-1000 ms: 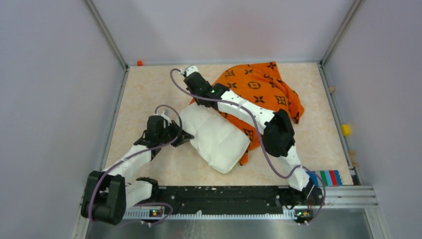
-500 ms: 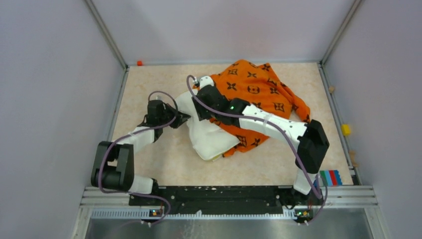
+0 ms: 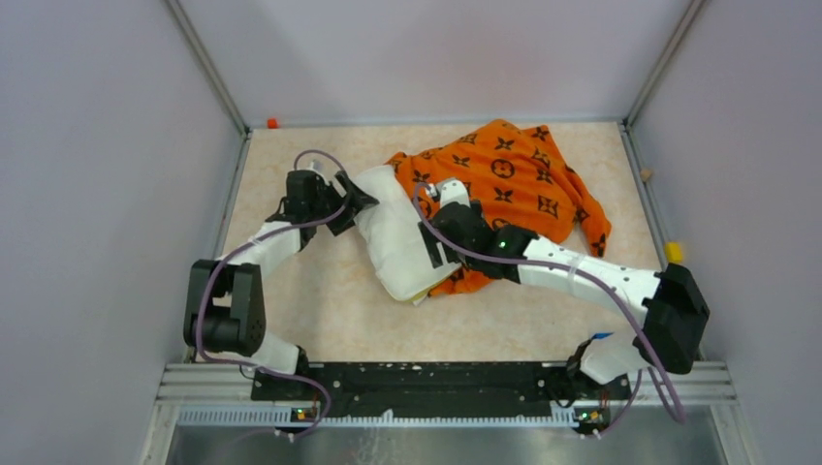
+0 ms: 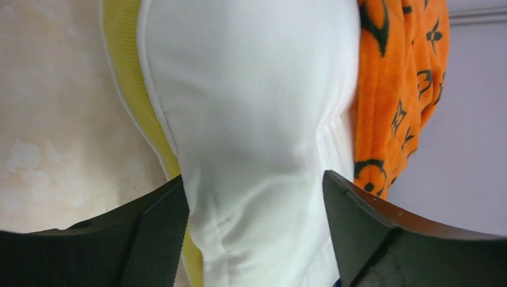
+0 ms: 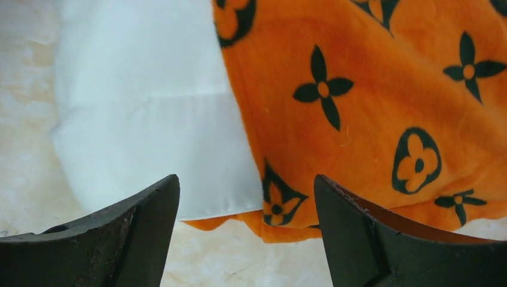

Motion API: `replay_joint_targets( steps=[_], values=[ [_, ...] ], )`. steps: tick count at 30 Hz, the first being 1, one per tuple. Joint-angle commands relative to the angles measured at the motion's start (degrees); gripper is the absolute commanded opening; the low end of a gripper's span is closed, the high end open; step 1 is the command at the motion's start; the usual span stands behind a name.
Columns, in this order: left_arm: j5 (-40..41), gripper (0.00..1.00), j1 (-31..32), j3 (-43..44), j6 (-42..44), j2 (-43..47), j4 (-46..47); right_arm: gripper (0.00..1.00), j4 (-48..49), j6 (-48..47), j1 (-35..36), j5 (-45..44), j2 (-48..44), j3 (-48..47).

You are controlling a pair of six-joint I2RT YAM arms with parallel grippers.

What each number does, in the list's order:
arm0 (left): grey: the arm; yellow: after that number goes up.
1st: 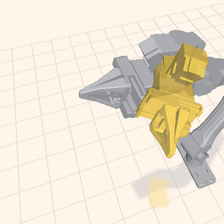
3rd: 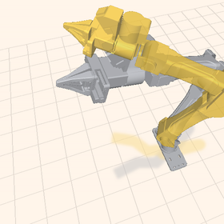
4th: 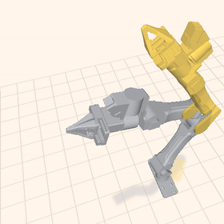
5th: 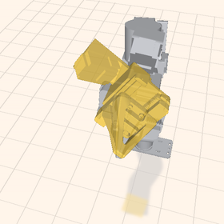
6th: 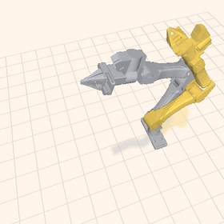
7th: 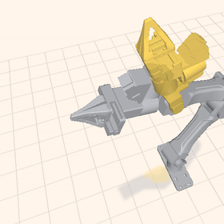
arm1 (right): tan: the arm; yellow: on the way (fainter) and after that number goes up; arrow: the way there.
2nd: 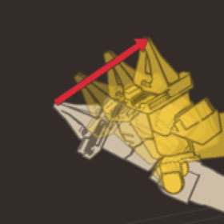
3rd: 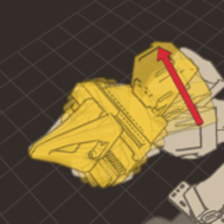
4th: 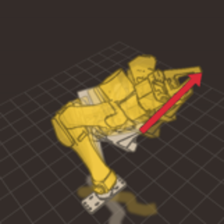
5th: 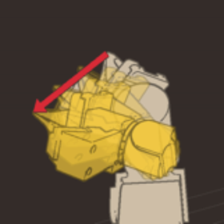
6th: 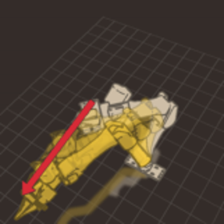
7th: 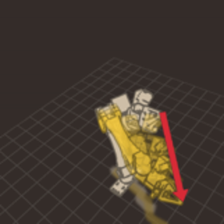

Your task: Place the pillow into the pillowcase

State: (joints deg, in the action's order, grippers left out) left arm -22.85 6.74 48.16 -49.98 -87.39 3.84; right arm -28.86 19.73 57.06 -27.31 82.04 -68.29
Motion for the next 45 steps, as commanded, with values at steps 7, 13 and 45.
replay_joint_targets(
  steps=[7, 13, 45],
  values=[
    [-2.8, 0.99, 0.5, -3.4, 14.0, 13.9, -17.9, 0.81, 11.0, -1.4, -3.7, -2.8, 5.3, 5.6],
    [-5.6, 0.99, 7.6, -13.5, 8.7, 14.6, -6.8, 0.76, 10.8, 0.3, -4.0, -9.7, 7.5, 3.9],
    [-3.9, 0.0, 13.8, -11.1, -2.9, 9.9, 6.8, 0.75, 2.6, -6.4, -6.5, 4.5, 24.0, -28.3]
  ],
)
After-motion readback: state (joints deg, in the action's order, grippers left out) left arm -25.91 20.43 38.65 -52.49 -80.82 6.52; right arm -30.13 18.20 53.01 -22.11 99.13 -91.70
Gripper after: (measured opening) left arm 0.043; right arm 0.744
